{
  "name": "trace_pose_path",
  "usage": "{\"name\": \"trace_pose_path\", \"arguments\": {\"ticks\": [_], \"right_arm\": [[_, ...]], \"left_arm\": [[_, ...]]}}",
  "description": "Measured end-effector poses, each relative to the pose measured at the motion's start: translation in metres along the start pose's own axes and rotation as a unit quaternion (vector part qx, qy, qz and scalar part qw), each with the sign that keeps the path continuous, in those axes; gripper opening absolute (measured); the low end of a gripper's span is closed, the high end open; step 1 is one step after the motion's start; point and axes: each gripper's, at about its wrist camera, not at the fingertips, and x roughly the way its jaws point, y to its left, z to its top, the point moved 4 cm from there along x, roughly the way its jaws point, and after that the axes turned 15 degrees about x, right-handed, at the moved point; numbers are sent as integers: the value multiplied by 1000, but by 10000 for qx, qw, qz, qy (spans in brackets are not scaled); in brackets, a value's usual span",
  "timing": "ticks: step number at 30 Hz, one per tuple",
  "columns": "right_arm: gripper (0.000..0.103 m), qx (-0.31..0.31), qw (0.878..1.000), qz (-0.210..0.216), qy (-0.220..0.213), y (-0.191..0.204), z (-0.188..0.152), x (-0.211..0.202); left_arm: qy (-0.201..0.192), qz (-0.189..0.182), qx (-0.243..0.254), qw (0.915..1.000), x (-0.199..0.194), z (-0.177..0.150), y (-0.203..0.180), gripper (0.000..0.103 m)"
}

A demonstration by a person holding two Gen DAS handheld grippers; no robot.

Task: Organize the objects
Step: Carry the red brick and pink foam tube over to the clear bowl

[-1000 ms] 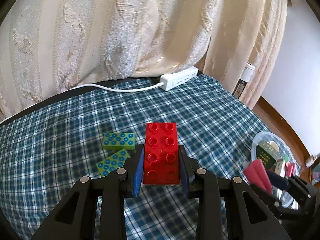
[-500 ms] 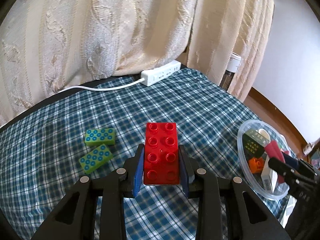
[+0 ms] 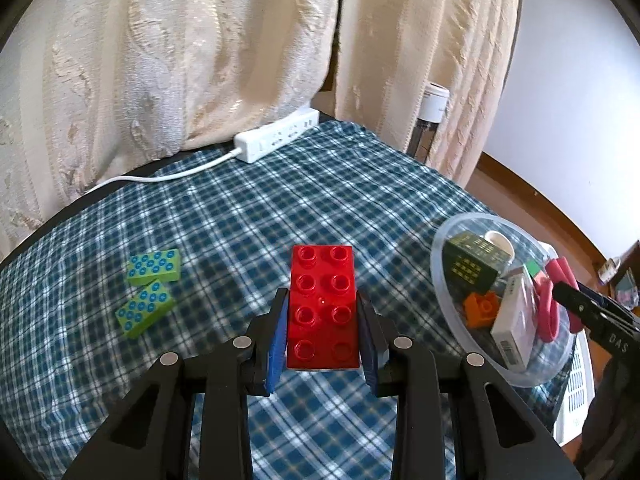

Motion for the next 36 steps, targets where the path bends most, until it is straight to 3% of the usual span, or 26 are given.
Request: {"name": "trace_pose_path", "arguments": {"ticks": [12, 36], "right_arm": [[51, 205, 9993, 233, 203, -19, -7, 11], [57, 116, 9978, 645, 71, -31, -4, -2]], "left_arm": [[154, -257, 100, 9995, 9, 8, -33, 33], [240, -635, 590, 9960, 19, 27, -101, 33]]}}
